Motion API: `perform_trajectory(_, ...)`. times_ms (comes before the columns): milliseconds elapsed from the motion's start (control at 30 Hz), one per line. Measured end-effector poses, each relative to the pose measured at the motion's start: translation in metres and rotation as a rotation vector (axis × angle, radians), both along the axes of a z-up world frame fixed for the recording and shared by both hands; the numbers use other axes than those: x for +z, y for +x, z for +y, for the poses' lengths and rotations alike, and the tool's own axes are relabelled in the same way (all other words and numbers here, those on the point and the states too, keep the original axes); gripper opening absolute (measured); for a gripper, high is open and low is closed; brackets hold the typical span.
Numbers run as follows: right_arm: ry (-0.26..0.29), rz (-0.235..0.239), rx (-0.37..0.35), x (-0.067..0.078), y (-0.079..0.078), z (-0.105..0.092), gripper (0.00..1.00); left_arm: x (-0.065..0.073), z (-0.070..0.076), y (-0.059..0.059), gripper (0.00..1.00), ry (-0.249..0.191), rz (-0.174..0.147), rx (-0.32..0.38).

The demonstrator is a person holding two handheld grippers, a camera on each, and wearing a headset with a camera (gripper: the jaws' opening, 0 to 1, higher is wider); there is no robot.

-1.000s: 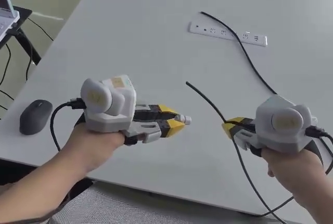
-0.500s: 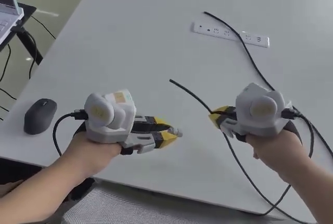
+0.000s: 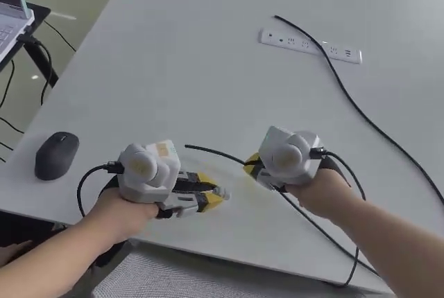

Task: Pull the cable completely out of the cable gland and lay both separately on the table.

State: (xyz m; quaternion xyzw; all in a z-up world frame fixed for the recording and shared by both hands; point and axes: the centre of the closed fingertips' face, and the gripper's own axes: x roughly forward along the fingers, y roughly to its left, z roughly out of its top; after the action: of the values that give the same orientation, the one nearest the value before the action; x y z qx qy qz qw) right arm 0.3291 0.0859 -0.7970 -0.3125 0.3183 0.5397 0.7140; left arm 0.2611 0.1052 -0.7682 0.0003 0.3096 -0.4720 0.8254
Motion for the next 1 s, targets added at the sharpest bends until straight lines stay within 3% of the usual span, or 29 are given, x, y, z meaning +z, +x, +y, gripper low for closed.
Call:
perform_trajectory(233,-0.022,0.021,0.029,-0.013,-0.003,0.004,0.00,-0.019,0.003,0.002,0.15,0.024,0.017,-0.006)
perform_trajectory(633,-0.020,0.038,0.013,-0.022,-0.008,0.007,0.00,-0.030,0.007,0.004,0.15,0.028,0.042,-0.016)
perform_trajectory(1000,-0.046,0.045,0.039,-0.027,-0.017,0.011,0.00,-0.037,0.013,0.003,0.16,0.046,0.040,-0.025)
